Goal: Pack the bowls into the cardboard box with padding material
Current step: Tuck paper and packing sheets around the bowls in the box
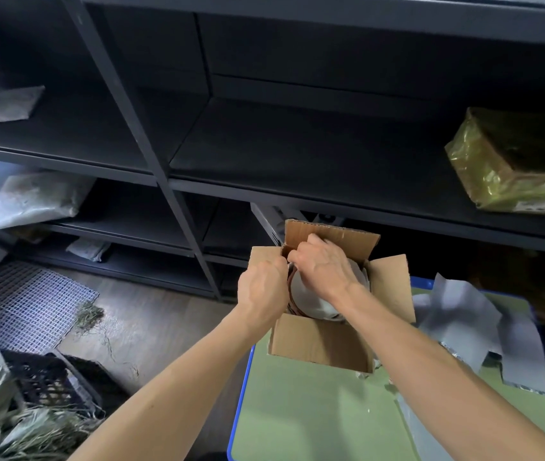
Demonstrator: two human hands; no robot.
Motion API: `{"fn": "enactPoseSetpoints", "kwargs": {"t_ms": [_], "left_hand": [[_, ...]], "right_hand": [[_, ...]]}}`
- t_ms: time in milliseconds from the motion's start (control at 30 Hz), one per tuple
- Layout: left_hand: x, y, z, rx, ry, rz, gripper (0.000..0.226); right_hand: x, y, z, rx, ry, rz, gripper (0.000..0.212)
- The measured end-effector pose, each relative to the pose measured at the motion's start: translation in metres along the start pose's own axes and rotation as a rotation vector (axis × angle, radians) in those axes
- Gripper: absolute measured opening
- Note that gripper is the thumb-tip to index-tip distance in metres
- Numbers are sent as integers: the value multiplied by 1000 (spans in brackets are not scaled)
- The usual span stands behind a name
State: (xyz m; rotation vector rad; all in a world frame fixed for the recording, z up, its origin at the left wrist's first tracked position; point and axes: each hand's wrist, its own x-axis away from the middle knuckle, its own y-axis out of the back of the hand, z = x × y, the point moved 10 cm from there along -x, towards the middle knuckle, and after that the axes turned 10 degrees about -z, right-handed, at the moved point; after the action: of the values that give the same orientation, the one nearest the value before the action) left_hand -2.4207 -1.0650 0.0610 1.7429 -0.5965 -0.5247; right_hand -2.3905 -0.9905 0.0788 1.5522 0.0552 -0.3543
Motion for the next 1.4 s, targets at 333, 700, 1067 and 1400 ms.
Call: {"fn": "enactPoseSetpoints", "kwargs": {"t_ms": [333,700,1067,1400], "left_hand": [[-19,5,-6,-2,12,-112,4],[-15,8,-6,89,37,-84,8],[-4,8,-11,43,-10,-27,18],[-7,7,-9,47,1,-88,9]], "right_hand": [[4,7,-24,49,-107,16,17],[6,10,-22,-20,-89,-93,23],[-5,-8,0,-41,19,89,24],[-3,4,-11,24,-30,-1,28]]}}
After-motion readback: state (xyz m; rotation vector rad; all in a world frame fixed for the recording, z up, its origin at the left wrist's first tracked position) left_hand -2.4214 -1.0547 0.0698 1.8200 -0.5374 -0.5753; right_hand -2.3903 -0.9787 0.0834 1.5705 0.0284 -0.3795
